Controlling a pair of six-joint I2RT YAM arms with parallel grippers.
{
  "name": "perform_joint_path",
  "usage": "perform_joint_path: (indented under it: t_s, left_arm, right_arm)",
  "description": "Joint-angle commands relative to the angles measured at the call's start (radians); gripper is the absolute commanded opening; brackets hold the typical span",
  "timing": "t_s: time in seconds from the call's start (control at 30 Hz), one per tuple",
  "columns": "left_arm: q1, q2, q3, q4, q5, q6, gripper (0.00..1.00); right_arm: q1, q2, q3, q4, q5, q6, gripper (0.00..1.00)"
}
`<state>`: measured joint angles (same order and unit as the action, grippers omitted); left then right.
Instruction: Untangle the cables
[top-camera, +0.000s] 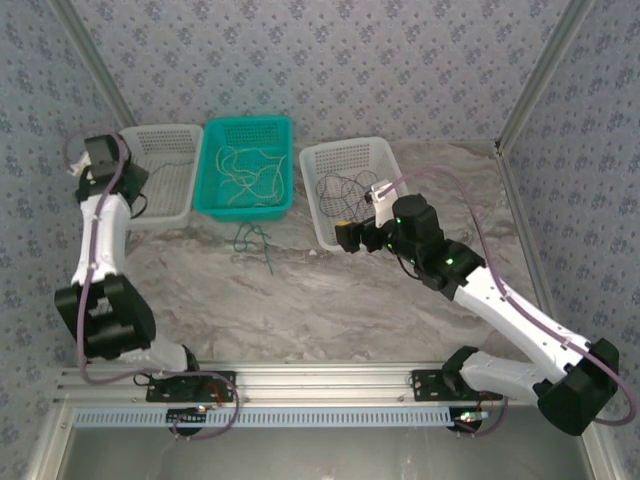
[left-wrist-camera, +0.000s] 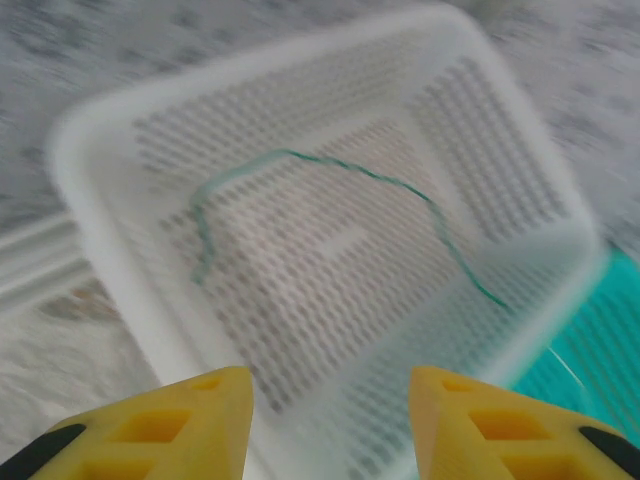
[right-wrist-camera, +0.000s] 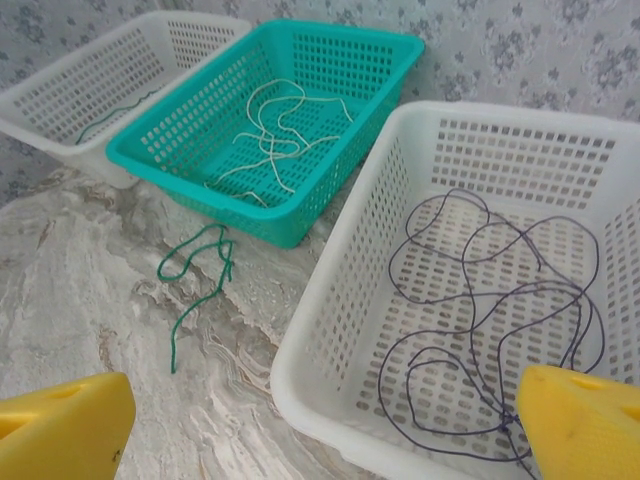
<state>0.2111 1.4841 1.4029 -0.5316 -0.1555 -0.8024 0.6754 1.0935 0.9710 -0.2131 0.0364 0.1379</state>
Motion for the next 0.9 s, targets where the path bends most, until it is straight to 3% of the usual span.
perform_joint_path:
  t_s: [0.0, 0.2, 0.43, 0.53, 0.67, 0.87]
  left_arm:
    - [-0.154, -0.107, -0.064, 0.023, 0.054, -0.003, 0.45]
    - [-0.462, -0.231, -0.301, 0.023, -0.008, -0.068, 0.44]
    - [-0.717, -0.207, -0.548, 0.128, -0.045, -0.276, 0.43]
    - [-0.759, -0.106, -0.527, 0.134, -0.063, -0.226, 0.45]
    - [-0.76, 0.022, -0.519, 0.223, -0.015, -0.171, 0.57]
    - [-0.754, 0.162, -0.499, 0.285, -0.023, -0.149, 0.55]
  right_arm:
    - [-0.006, 0.026, 0.037, 0.016, -0.004, 0.032, 1.0]
    - [-0.006, 0.071, 0.062, 0.009, -0.014, 0.058, 1.0]
    - [-0.006, 0.131, 0.112, -0.02, -0.015, 0.131, 1.0]
    - [-0.005, 0.144, 0.123, -0.032, -0.029, 0.146, 1.0]
    - [-0.003, 0.144, 0.115, -0.034, -0.026, 0.15, 1.0]
    - [0.001, 0.134, 0.125, -0.053, -0.013, 0.157, 1.0]
